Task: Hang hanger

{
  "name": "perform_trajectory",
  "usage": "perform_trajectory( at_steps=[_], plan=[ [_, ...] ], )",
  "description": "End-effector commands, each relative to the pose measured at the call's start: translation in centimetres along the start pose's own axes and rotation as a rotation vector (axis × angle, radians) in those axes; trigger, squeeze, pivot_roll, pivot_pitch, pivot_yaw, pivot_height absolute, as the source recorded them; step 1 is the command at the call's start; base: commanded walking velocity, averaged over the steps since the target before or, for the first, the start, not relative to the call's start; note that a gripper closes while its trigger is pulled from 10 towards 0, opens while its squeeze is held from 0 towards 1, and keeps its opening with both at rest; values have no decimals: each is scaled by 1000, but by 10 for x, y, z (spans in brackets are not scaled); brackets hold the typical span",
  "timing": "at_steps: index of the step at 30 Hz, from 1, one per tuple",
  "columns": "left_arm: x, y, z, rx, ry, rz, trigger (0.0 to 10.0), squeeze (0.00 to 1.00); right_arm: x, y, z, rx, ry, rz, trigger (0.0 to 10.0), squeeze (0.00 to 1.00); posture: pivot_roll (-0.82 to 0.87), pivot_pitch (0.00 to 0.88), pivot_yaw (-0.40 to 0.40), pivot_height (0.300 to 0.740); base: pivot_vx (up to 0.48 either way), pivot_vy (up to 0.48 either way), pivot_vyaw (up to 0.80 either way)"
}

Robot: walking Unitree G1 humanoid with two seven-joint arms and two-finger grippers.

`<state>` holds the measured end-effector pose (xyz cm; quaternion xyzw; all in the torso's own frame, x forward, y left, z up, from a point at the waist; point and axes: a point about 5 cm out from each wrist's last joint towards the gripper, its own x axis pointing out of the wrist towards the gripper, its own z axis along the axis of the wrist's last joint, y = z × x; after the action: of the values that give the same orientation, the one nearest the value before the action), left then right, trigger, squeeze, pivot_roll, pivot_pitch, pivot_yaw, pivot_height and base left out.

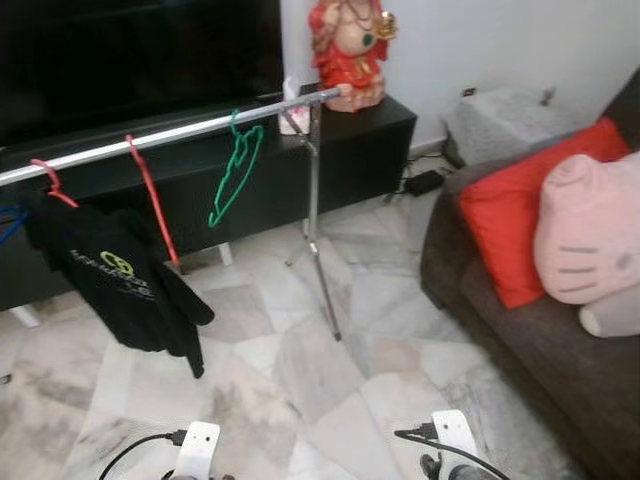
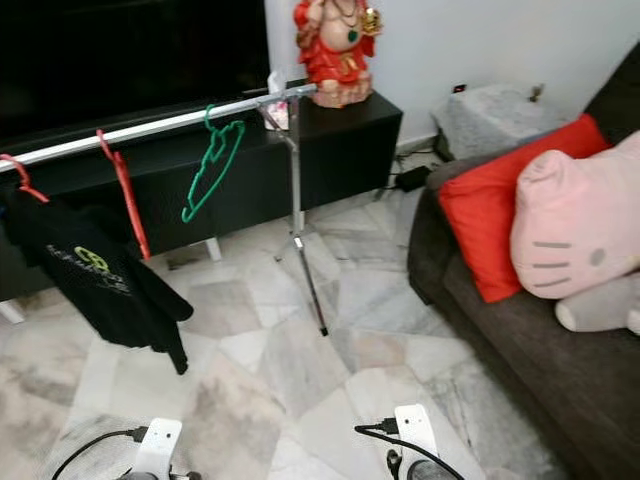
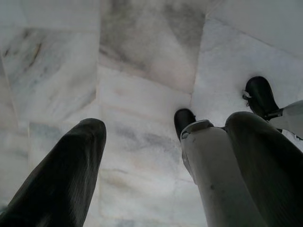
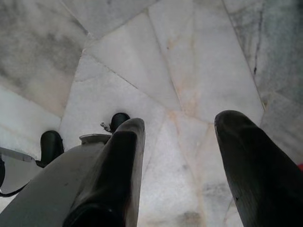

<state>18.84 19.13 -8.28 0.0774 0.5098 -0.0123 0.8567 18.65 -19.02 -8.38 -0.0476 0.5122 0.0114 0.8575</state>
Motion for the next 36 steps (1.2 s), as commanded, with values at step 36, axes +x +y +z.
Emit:
perform_trajectory(
  at_steps=[36],
  plan=[
    [0,3,-3,37,31,-4,10000,0,0,0,3,-4,1,0,10000,0,-126,0,35,740,0,-104,-741]
  ],
)
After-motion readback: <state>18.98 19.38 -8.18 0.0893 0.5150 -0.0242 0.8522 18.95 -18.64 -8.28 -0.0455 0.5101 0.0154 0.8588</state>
